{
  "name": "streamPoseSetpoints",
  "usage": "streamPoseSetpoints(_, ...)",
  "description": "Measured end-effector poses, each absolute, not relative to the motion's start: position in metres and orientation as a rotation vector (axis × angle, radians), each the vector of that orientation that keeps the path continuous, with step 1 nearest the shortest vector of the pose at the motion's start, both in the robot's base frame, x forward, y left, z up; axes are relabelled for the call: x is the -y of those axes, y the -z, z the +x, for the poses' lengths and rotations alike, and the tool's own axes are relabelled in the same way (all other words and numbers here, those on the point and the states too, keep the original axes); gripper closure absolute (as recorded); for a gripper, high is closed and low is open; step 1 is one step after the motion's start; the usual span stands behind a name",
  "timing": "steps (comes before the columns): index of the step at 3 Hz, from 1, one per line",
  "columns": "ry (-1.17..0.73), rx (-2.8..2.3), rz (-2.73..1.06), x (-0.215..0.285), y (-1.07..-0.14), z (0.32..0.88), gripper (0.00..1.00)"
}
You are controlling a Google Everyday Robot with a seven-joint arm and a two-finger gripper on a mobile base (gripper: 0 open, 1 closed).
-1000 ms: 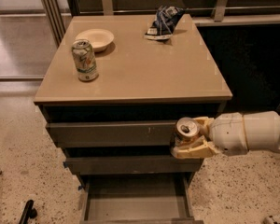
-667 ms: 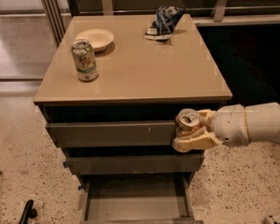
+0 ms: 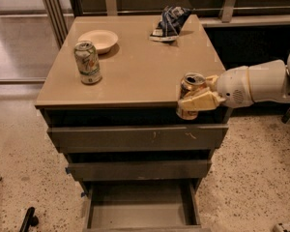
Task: Pick orange can from bottom drawer and place on counter
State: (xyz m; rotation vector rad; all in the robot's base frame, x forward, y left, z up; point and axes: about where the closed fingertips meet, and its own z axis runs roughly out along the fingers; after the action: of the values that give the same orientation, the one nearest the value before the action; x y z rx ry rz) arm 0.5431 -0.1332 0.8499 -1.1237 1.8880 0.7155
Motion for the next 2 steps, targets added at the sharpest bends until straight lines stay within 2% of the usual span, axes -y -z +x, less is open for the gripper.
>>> streamPoseSetpoints(2, -0.651, -1.876, -1.106, 0.134, -0.900, 0.580, 1.00)
